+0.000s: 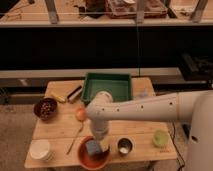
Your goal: Wipe red bowl with sponge
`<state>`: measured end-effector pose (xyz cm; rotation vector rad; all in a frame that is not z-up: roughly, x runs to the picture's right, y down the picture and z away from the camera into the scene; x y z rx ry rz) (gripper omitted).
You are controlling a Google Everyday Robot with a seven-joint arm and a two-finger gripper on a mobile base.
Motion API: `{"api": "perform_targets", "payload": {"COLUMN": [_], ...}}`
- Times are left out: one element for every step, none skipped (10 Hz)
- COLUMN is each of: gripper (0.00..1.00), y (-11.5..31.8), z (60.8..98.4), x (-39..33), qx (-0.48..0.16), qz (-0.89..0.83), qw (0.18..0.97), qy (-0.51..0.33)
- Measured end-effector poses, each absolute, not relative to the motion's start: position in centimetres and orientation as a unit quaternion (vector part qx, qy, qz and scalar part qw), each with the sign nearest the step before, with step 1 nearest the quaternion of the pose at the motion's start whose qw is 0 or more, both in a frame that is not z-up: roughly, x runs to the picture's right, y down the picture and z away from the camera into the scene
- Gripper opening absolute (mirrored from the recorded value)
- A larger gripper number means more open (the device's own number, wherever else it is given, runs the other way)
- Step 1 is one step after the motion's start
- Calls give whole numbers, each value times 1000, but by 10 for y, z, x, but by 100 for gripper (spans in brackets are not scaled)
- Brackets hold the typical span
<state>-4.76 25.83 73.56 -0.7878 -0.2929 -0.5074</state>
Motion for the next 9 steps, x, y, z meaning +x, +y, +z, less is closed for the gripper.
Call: {"api": "perform_targets", "payload": {"gripper": [18, 18, 18, 18, 18, 18, 18, 18, 18], "y": [262, 265, 267, 268, 265, 262, 259, 256, 255], "z": [737, 737, 737, 734, 728, 722, 716, 710, 708], "x": [-55, -59, -62, -73, -79, -83, -87, -90, -92], "qx": [-379, -381, -381, -375, -362, -351, -340, -331, -326], "qz": [-250, -255, -258, -267, -275, -282, -290, -296, -299], "qw": [879, 877, 876, 875, 879, 883, 885, 888, 889], "qy": [-144, -146, -146, -150, -143, -135, -128, -121, -118]}}
